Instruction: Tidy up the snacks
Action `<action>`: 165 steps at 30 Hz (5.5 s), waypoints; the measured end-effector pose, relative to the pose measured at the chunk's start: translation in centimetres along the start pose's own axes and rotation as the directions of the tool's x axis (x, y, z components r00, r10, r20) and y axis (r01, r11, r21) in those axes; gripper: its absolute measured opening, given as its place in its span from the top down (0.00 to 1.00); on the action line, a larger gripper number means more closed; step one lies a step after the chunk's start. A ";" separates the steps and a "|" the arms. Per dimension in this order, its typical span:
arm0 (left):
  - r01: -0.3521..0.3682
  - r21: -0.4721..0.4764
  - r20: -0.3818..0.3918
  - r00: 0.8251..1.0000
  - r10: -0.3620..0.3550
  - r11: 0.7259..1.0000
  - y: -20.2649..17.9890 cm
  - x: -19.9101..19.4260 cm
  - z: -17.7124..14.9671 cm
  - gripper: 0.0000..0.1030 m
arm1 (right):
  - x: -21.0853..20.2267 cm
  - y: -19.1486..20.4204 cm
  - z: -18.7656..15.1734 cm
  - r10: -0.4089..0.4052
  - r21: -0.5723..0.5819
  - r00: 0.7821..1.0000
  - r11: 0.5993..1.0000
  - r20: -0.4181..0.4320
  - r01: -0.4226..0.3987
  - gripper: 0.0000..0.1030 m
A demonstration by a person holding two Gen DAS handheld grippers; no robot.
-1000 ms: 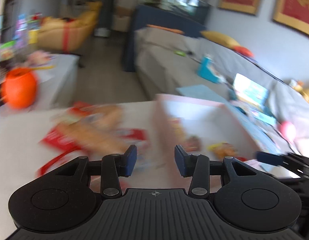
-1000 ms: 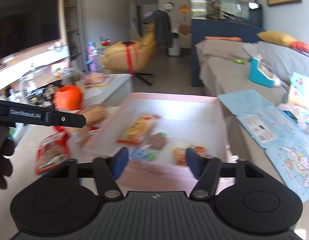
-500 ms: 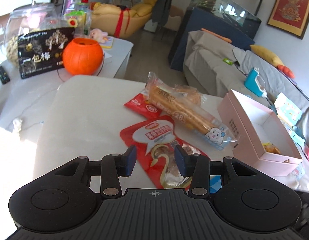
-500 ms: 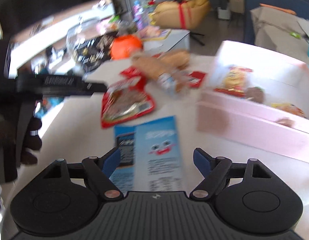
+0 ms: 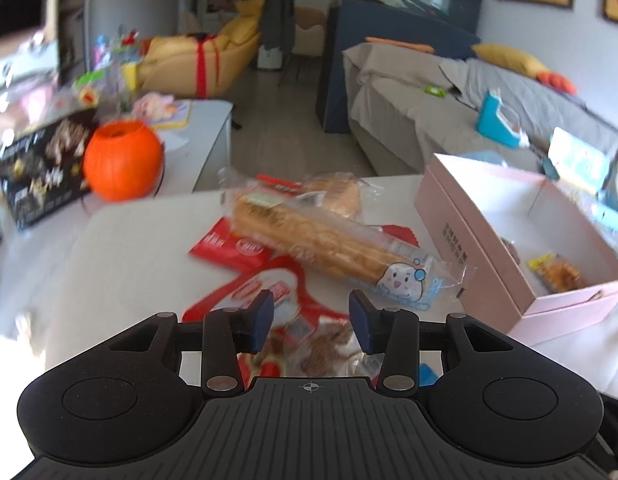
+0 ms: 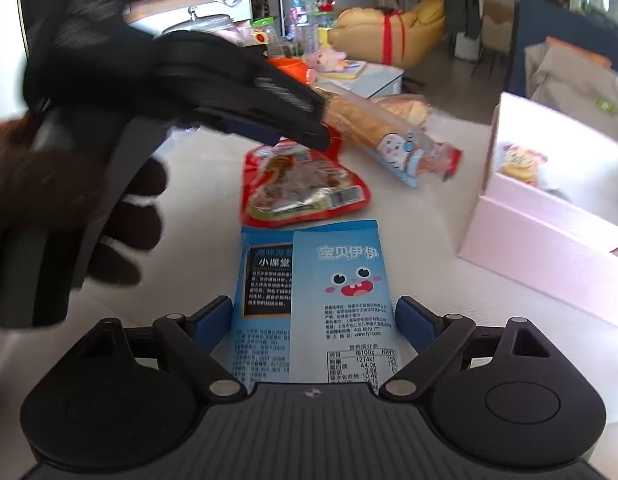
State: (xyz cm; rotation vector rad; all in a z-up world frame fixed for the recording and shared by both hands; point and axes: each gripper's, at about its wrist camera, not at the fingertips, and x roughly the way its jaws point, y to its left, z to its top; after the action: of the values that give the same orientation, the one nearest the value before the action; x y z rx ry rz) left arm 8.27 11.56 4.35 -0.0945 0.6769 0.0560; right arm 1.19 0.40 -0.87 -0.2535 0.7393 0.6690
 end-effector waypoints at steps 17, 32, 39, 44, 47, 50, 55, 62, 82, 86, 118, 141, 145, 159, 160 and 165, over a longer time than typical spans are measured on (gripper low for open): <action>-0.017 -0.342 0.120 0.991 0.062 0.940 10.6 -0.8 -4.8 0.57 | -1.6 -6.1 15.0 0.040 0.165 0.998 0.985 0.055 -0.049 0.14; 0.114 -0.443 0.120 0.991 -0.068 0.889 12.0 -1.8 -5.7 0.57 | 16.7 -8.0 20.6 -0.184 0.219 0.963 0.949 -0.195 0.226 0.42; 0.145 -0.412 0.075 0.989 -0.125 0.899 10.5 -3.5 -4.7 0.57 | 11.4 -7.9 16.4 0.049 0.315 0.975 0.949 -0.215 0.022 0.49; 0.089 -0.397 0.044 0.996 -0.079 0.913 10.1 -4.4 -3.8 0.58 | 8.6 -5.4 13.9 0.145 0.301 0.969 0.950 -0.199 -0.080 0.49; 0.072 -0.387 0.057 0.997 -0.054 0.919 10.0 -5.7 -3.3 0.58 | 7.1 -4.7 13.4 0.193 0.277 0.964 0.951 -0.182 -0.138 0.48; 0.067 -0.362 0.095 0.995 -0.035 0.930 9.6 -7.2 -2.5 0.58 | 4.7 -4.9 13.1 0.181 0.232 0.976 0.961 -0.123 -0.149 0.37; 0.110 -0.267 0.088 0.992 -0.089 0.957 7.0 -7.5 -1.3 0.58 | 0.7 -6.8 10.8 0.184 0.230 0.979 0.960 -0.092 -0.159 0.33; 0.185 -0.107 0.027 0.983 -0.183 0.977 1.3 -5.4 -1.5 0.58 | -1.9 -8.6 5.2 0.158 0.166 0.976 0.977 -0.147 -0.133 0.33; 0.126 -0.129 -0.024 0.991 -0.130 0.984 2.6 -4.4 -1.8 0.58 | 6.3 -7.6 7.5 -0.080 0.102 0.996 0.991 -0.040 0.084 0.45; 0.133 -0.112 -0.035 0.990 -0.138 0.985 1.5 -3.6 -1.8 0.58 | 3.4 -8.1 5.1 -0.065 0.070 0.997 0.995 -0.035 0.068 0.47; 0.185 0.042 -0.137 0.975 -0.177 0.982 -2.5 -2.7 -4.7 0.42 | -2.4 -11.8 -2.1 -0.144 0.161 0.990 0.977 0.000 0.143 0.03; 0.238 -0.006 -0.139 0.962 -0.237 0.971 -2.6 -3.7 -6.6 0.39 | -2.0 -9.4 -0.1 -0.188 0.089 0.982 0.978 -0.032 0.190 0.55; 0.248 0.009 -0.140 0.960 -0.244 0.969 -3.8 -3.4 -6.5 0.39 | -3.6 -10.8 -1.5 -0.192 0.136 0.980 0.971 -0.043 0.196 0.54; 0.157 -0.003 -0.109 0.982 -0.157 0.988 -1.6 -4.5 -7.1 0.40 | -0.3 -9.5 2.3 -0.133 0.208 0.991 0.969 -0.020 0.134 0.26; 0.159 0.004 -0.109 0.981 -0.157 0.987 -1.6 -4.6 -7.2 0.39 | 0.6 -9.3 2.7 -0.133 0.203 0.990 0.969 -0.036 0.138 0.26; 0.185 -0.015 -0.104 0.977 -0.186 0.983 -0.9 -4.8 -7.6 0.39 | 1.9 -7.2 3.2 -0.187 0.087 0.982 0.978 -0.029 0.189 0.40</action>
State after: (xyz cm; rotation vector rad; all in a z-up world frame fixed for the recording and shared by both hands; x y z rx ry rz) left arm -0.05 9.75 1.54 -0.1665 0.7700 -0.1275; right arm 8.64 -2.80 0.01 -0.2449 0.7526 0.4535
